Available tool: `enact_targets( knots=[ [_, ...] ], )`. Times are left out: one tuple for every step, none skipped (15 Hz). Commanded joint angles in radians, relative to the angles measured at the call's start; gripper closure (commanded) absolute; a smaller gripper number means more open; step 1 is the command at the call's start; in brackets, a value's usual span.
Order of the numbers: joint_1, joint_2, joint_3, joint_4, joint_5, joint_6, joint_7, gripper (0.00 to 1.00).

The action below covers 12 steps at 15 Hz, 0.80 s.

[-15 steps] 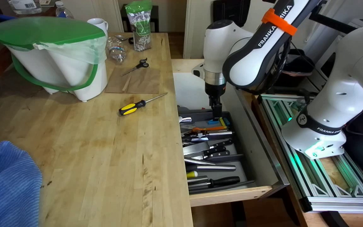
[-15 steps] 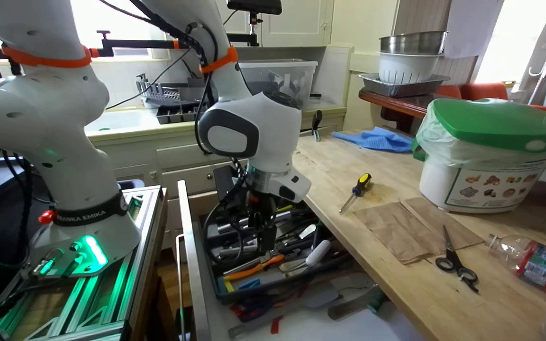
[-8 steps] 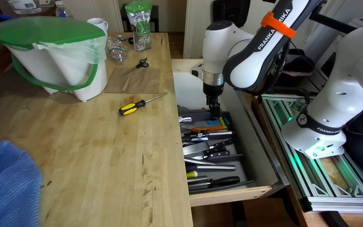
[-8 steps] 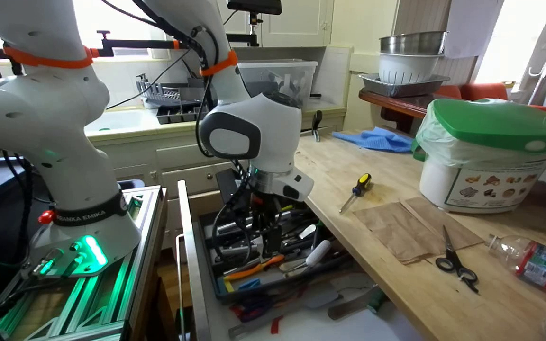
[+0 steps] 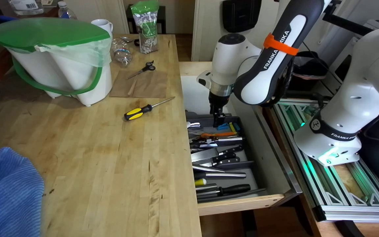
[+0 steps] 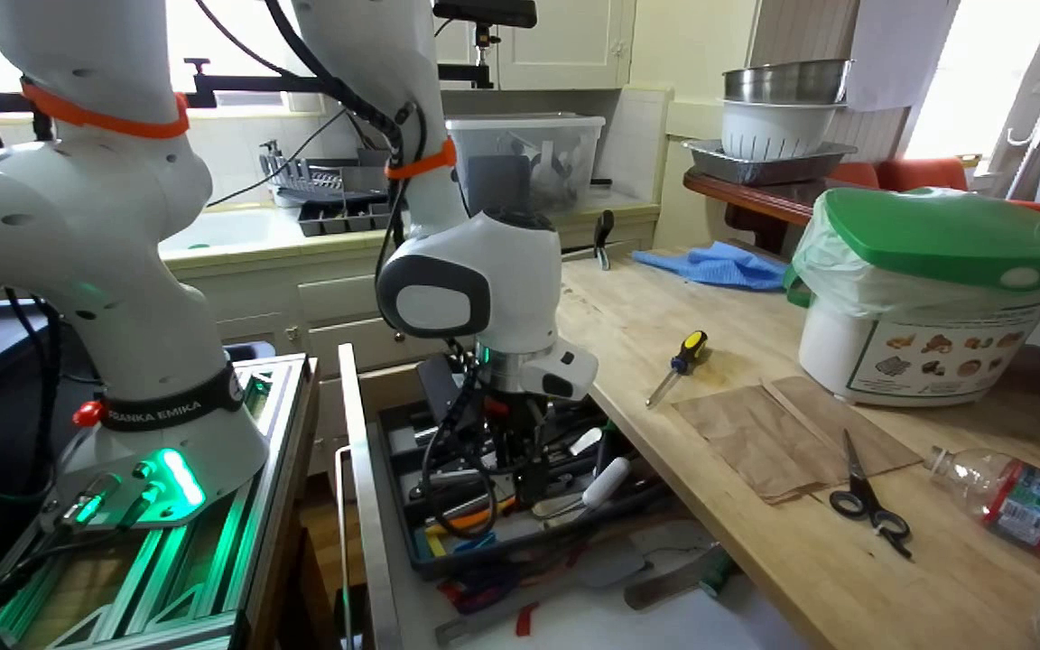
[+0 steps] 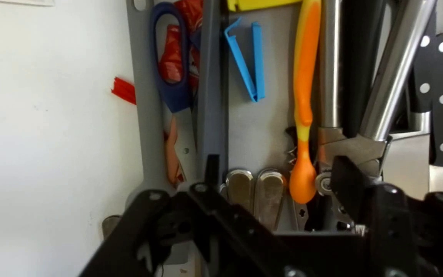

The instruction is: Remove the orange object from the drawer and put it on the table

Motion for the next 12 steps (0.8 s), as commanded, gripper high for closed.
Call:
enact_targets(
  knots=[
    [-0.060, 0.087, 0.079, 0.020, -0.010, 0.071, 0.000, 0.48],
    [-0.063, 0.101, 0.083, 0.021, -0.023, 0.082, 0.009, 0.53],
    [-0.065, 0.119, 0.086, 0.026, -0.034, 0.091, 0.014, 0.53],
    [-0.063, 0.134, 0.081, 0.029, -0.046, 0.101, 0.019, 0.55],
    [-0.061, 0.148, 0.077, 0.032, -0.056, 0.113, 0.022, 0.54],
    [-0.062, 0.161, 0.074, 0.034, -0.066, 0.126, 0.021, 0.54],
    [-0.068, 0.174, 0.078, 0.038, -0.075, 0.135, 0.019, 0.55],
    [-0.073, 0.189, 0.080, 0.042, -0.085, 0.148, 0.020, 0.52],
    [-0.071, 0.203, 0.076, 0.045, -0.096, 0.160, 0.024, 0.53],
    [-0.071, 0.213, 0.075, 0.048, -0.105, 0.169, 0.024, 0.51],
    [-0.072, 0.223, 0.075, 0.051, -0.116, 0.183, 0.025, 0.54],
    [-0.074, 0.231, 0.076, 0.053, -0.126, 0.194, 0.027, 0.55]
  ],
)
